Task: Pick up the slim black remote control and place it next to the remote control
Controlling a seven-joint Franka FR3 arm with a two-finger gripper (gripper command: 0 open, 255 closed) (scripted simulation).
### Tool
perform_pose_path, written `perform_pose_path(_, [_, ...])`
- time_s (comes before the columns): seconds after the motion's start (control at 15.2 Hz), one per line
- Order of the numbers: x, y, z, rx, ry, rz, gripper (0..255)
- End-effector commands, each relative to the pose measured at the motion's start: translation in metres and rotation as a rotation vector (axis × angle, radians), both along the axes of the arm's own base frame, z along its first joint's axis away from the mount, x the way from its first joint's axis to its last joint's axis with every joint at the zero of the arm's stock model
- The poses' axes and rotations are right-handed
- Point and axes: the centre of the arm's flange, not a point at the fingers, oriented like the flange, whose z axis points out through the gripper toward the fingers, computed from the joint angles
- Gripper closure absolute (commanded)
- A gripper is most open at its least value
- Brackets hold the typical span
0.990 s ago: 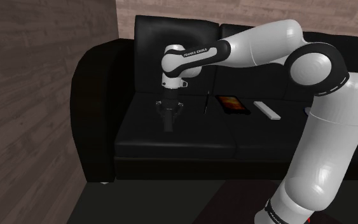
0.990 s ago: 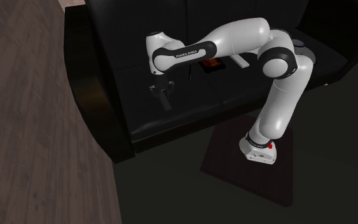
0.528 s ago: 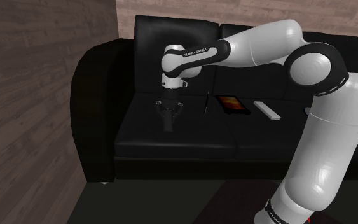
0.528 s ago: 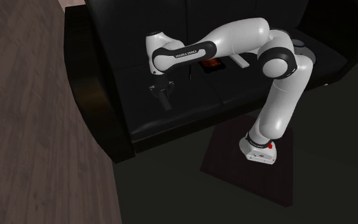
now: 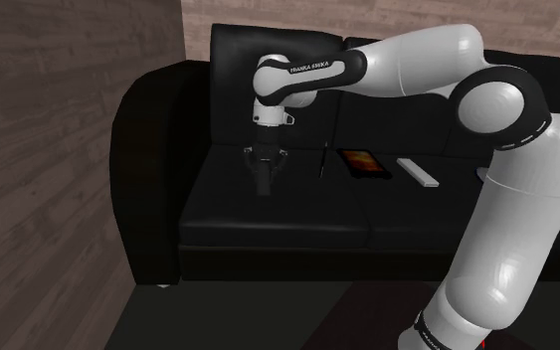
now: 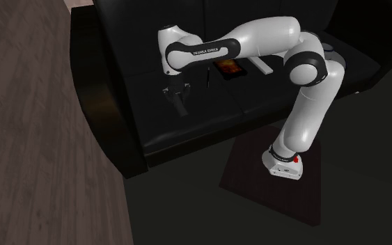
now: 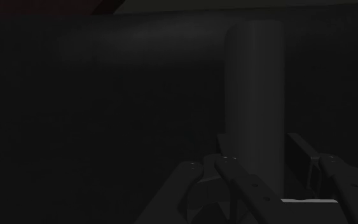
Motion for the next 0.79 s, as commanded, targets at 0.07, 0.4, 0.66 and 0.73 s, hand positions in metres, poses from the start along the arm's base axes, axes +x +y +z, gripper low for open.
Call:
perform_pose_path(0.07, [0.000,0.000,0.016,0.000,0.000,0.000,255])
perform_pose_path(0.4, [0.000,0.000,0.042,0.000,0.000,0.000,255])
perform_pose_path(0.66, [-0.009,-0.009,0.054,0.000,0.000,0.000,255])
perform_pose_path(0.73, [-0.018,-0.019,0.054,0.000,0.000,0.000,255])
